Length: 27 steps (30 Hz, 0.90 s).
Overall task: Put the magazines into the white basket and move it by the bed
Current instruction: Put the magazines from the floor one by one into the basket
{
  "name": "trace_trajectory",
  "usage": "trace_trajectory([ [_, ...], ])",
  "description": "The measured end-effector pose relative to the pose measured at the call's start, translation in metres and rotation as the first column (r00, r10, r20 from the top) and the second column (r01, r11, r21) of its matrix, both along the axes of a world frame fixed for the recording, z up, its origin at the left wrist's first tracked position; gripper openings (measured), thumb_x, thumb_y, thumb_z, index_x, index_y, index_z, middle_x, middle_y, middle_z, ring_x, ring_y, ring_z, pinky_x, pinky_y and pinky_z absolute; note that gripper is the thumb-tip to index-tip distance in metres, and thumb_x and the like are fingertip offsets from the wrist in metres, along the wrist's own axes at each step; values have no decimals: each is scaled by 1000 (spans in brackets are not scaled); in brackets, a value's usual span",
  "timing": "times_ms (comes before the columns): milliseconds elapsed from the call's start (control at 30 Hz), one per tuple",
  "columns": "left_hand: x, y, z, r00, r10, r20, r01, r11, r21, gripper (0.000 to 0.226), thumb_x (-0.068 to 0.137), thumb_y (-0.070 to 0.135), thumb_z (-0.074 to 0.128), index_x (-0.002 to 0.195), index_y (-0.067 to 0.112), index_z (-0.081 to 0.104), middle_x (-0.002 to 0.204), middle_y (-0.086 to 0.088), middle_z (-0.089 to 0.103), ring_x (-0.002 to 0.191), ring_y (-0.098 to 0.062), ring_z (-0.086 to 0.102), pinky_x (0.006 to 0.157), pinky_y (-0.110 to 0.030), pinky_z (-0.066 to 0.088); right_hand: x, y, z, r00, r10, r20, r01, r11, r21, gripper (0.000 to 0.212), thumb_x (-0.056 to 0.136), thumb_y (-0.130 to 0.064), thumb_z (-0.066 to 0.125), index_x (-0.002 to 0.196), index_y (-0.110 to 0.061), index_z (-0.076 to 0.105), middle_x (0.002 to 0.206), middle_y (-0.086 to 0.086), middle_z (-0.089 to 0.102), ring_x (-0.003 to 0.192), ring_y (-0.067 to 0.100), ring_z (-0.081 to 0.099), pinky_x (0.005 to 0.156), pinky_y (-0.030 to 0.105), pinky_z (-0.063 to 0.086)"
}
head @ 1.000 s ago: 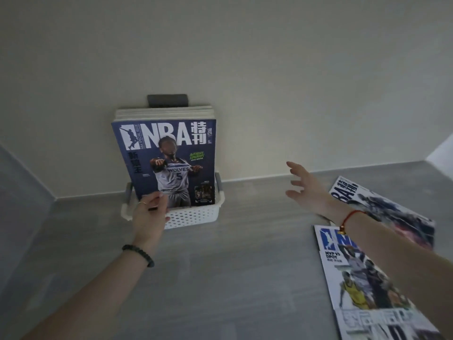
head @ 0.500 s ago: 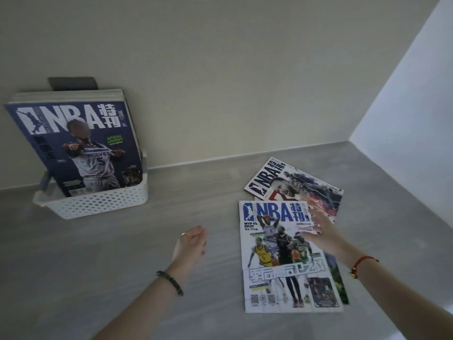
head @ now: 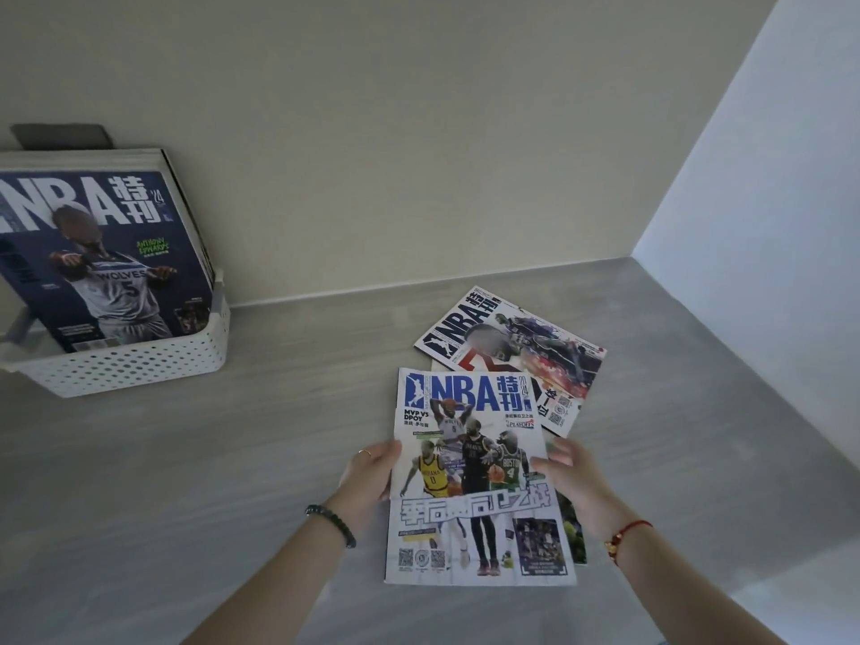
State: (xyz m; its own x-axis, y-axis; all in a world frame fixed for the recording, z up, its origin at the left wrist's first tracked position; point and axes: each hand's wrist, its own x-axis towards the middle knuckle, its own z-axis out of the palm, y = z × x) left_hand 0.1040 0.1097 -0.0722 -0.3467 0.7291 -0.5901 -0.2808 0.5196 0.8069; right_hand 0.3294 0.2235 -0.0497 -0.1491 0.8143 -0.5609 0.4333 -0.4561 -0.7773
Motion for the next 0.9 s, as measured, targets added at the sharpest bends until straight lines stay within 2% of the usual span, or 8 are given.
trace_trajectory([
  [133,5,2,3,998,-48,-42,47,999,-9,11,91,18,48,98,15,56,76,0,66,65,-12,61,58,-24,49,1,-2,-4,996,-11,-90,-3,988,-152,24,84,-12,57,106,-5,58,92,9,69,89,24,62,79,38,49],
  [267,1,-3,11,985,-71,-158,75,997,20,19,88,10,50,101,23,51,83,-1,65,54,-4,57,45,-18,42,-13,-8,-4,994,71,-81,-79,992,-101,15,86,-18,54,97,-11,60,100,11,67,89,25,62,69,41,51],
  [333,-8,-7,17,979,-69,-191,79,996,42,24,87,9,51,105,25,50,92,-1,67,65,-7,62,51,-21,46,-23,-6,1,997,67,-36,-68,997,-43,11,86,-17,54,91,-10,59,97,13,67,99,40,59,86,54,49],
  [433,-30,-13,31,970,-15,-241,43,993,111,23,86,6,51,103,19,56,61,8,66,40,1,50,38,-14,37,-44,0,17,996,70,-46,-70,997,15,9,85,-14,56,88,-5,57,92,11,67,93,37,61,84,50,48],
  [533,-59,-19,51,961,107,-254,-61,981,182,16,85,3,52,88,17,62,42,11,60,34,0,45,34,-13,33,-75,9,37,987,95,-128,-87,994,64,13,83,-9,58,91,1,56,93,11,68,83,24,63,77,42,52],
  [667,-109,-32,79,902,285,-326,-219,950,224,10,80,14,63,77,23,65,50,12,67,43,-2,57,39,-15,41,-126,12,71,963,216,-163,-181,962,207,16,81,-13,61,89,-1,57,95,16,67,90,30,63,84,45,51],
  [767,-150,-45,102,838,355,-414,-272,930,245,5,77,24,67,73,26,66,56,13,70,62,-8,65,59,-24,53,-173,9,96,924,280,-259,-204,937,282,13,81,-10,61,90,-2,58,89,10,70,82,21,67,80,42,54],
  [900,-211,-60,141,743,453,-493,-306,884,352,11,84,23,59,88,20,68,71,12,68,70,-8,63,57,-18,47,-245,-1,130,862,335,-381,-194,912,362,6,81,-6,61,79,-8,55,87,7,71,82,23,67,78,42,55],
])
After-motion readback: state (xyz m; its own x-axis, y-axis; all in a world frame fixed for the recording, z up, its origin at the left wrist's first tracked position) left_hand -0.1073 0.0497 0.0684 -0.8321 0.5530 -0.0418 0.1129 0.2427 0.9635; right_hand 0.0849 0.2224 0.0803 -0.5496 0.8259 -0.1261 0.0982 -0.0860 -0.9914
